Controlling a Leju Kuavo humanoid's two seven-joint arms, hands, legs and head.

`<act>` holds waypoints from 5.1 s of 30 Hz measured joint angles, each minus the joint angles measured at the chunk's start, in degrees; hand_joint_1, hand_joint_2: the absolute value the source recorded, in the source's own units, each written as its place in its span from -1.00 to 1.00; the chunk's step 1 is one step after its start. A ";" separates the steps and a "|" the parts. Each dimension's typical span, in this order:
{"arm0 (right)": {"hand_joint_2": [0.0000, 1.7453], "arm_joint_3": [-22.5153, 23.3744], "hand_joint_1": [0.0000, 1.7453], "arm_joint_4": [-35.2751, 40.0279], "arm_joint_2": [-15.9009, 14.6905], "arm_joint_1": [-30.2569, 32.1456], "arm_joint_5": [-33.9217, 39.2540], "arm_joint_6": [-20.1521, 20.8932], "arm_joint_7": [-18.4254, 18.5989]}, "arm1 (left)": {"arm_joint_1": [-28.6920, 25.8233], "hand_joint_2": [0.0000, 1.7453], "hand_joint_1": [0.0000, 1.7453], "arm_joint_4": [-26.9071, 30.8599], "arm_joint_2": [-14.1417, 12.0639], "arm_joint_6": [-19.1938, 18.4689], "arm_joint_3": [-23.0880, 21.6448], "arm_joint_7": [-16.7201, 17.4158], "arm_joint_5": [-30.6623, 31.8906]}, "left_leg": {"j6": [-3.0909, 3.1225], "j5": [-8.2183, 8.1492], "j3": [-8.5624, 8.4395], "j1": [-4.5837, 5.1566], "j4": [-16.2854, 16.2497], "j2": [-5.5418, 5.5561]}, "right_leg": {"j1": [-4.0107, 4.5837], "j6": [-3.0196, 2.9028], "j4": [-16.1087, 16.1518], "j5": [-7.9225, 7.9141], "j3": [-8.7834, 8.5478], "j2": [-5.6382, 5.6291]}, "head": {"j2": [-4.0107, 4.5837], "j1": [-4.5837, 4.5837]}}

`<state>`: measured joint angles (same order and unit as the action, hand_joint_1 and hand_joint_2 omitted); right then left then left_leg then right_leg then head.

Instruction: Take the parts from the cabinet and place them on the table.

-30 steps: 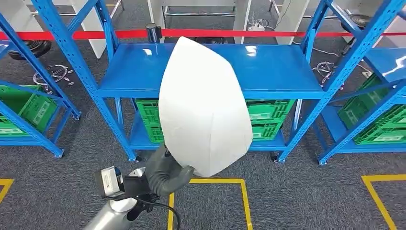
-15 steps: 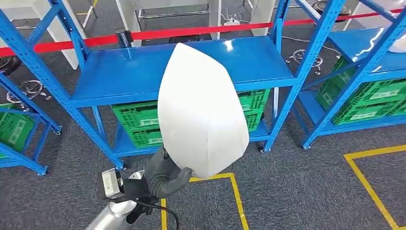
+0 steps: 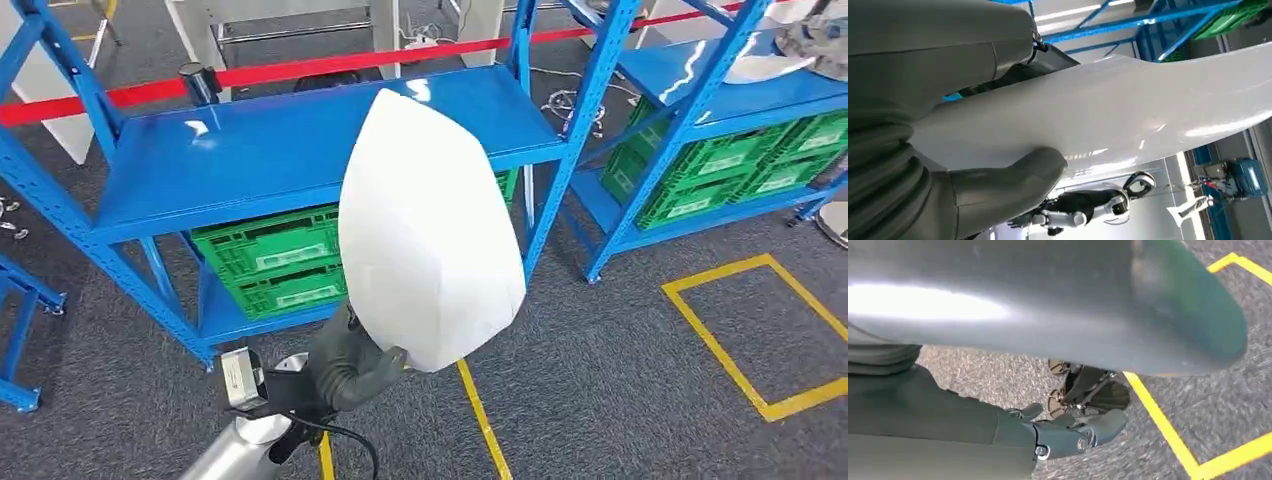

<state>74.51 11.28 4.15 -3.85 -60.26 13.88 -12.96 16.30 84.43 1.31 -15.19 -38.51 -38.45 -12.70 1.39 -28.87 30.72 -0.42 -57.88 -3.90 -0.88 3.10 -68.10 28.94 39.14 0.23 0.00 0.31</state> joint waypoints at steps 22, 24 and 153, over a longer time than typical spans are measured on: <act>-1.00 4.31 -1.00 0.09 -2.74 0.46 2.67 -9.42 12.35 | 2.02 1.00 1.00 3.11 -0.70 -1.77 -0.37 2.40 1.33 | -0.68 0.17 0.24 -0.11 0.00 6.94 | -0.53 -0.32 10.39 -3.88 -3.87 -8.29 | 0.00 -1.09; -1.00 4.31 -1.00 0.11 -3.45 0.58 2.25 -9.31 12.44 | 1.39 1.00 1.00 4.06 -1.07 -1.77 0.11 2.40 1.77 | -0.05 0.43 0.13 -0.25 0.28 5.55 | -0.16 -0.27 7.30 -1.80 -2.51 -3.54 | 0.00 -0.55; -1.00 -3.26 -1.00 0.13 -4.46 0.57 -5.79 -14.01 20.52 | -3.03 1.00 1.00 11.63 -3.28 -2.62 3.41 6.03 1.81 | 0.56 0.01 0.38 0.46 0.05 -0.19 | 0.00 -0.24 1.18 -0.06 -0.73 -0.26 | 0.00 0.13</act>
<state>71.25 11.41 -0.30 -3.28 -66.05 -0.13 7.56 13.27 96.06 -1.97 -17.81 -35.10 -32.41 -10.89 1.95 -28.86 31.10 0.04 -57.82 -4.09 -0.88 2.86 -66.91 28.88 38.41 -0.03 0.00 0.44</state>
